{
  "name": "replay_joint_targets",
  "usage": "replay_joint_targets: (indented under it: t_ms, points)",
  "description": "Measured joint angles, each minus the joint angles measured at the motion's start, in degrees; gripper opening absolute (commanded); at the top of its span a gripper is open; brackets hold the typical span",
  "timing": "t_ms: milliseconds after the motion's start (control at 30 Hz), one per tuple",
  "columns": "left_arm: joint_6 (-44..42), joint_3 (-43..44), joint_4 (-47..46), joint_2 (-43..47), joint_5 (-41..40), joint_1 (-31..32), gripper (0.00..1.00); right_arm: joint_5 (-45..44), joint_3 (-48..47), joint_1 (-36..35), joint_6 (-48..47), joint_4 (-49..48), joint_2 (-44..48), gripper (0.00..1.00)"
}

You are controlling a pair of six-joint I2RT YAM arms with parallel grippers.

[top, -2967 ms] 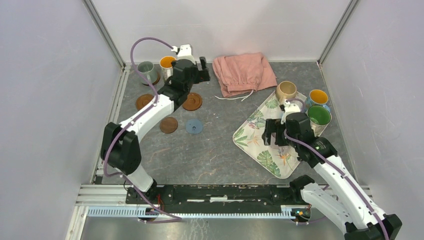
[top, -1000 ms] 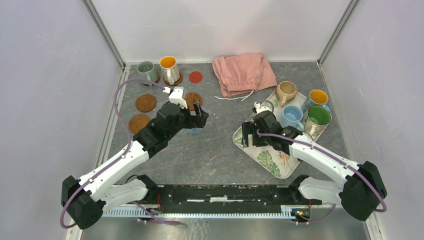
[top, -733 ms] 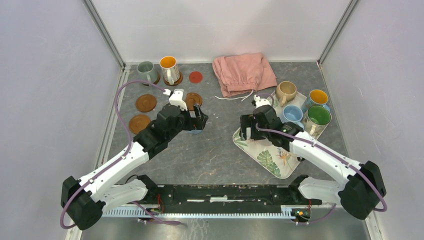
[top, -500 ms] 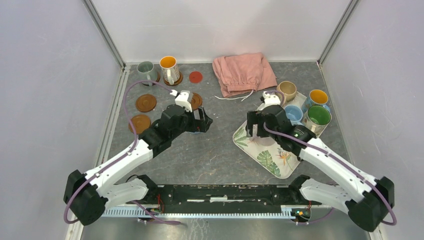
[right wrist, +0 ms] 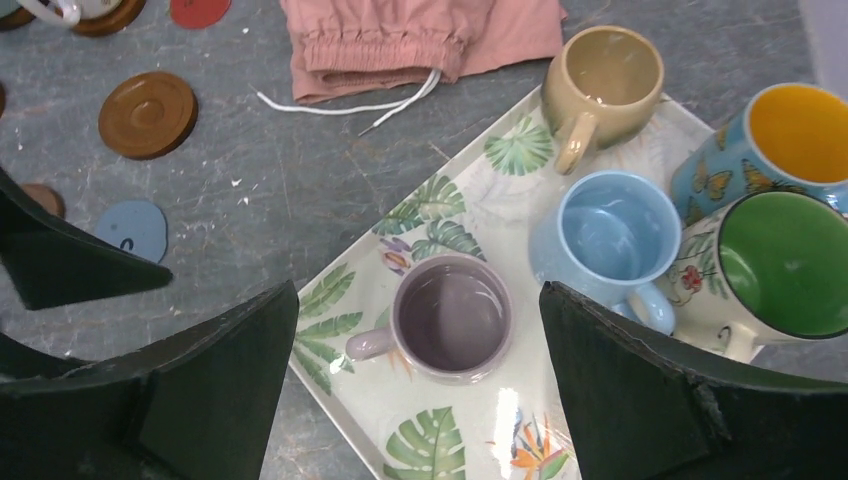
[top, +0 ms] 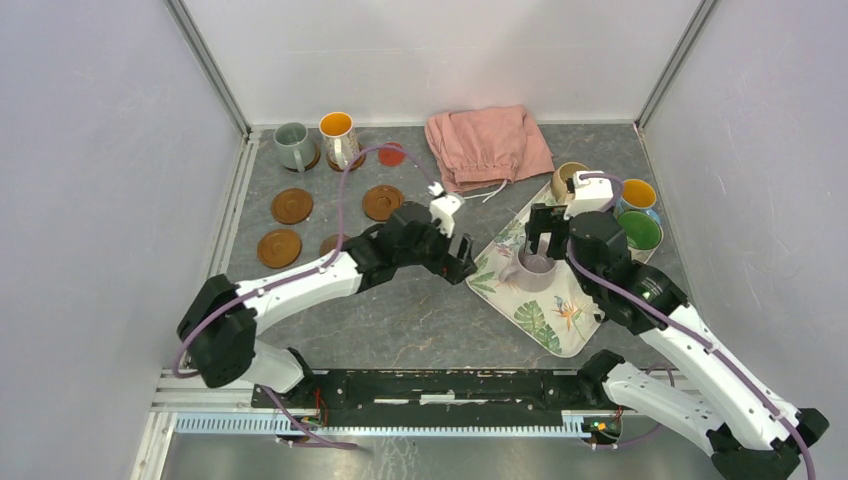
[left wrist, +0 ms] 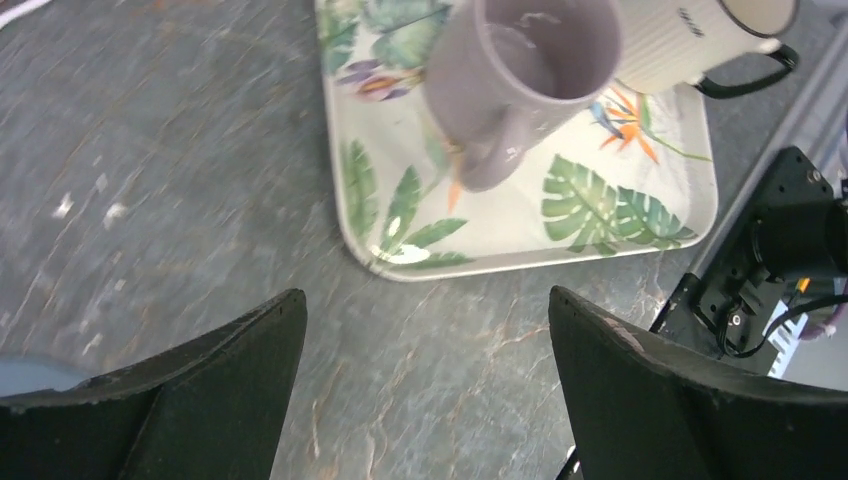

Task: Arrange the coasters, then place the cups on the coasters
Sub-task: Pick up the cup from the tray.

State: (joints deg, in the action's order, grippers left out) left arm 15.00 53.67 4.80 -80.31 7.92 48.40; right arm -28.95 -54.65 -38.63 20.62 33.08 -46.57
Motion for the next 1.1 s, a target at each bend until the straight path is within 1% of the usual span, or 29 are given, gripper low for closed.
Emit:
replay_joint_targets:
  t_ms: [167, 267, 433, 533, 733, 1100]
  points:
    - [-4.79, 6.1, -1.18, -8.37, 2.95, 3.41, 0.89, -2.38, -1.05, 0.0, -1.81, 0.07, 1.88, 0.98]
    - [-6.78, 10.29, -0.7, -14.16, 4.59, 4.85, 0.84, -3.39, -1.92, 0.0, -2.71, -0.02, 2.73, 0.98]
    - [-9.77, 18.18, 1.14, -23.02, 5.25, 7.41, 0.81, -4.15, -2.01, 0.0, -3.41, -0.02, 4.2, 0.98]
    - [-11.69, 21.77, 2.71, -26.64, 4.68, 9.22, 0.78, -4.46, -2.01, 0.0, -3.82, 0.0, 4.52, 0.98]
    - [-14.56, 27.78, 5.73, -31.87, 2.8, 11.02, 0.76, -4.72, -2.01, 0.0, -4.24, 0.0, 4.57, 0.98]
    - [-17.59, 29.03, 7.89, -35.08, -0.15, 11.19, 0.72, -6.27, -2.01, 0.0, -4.26, -0.24, 6.86, 0.98]
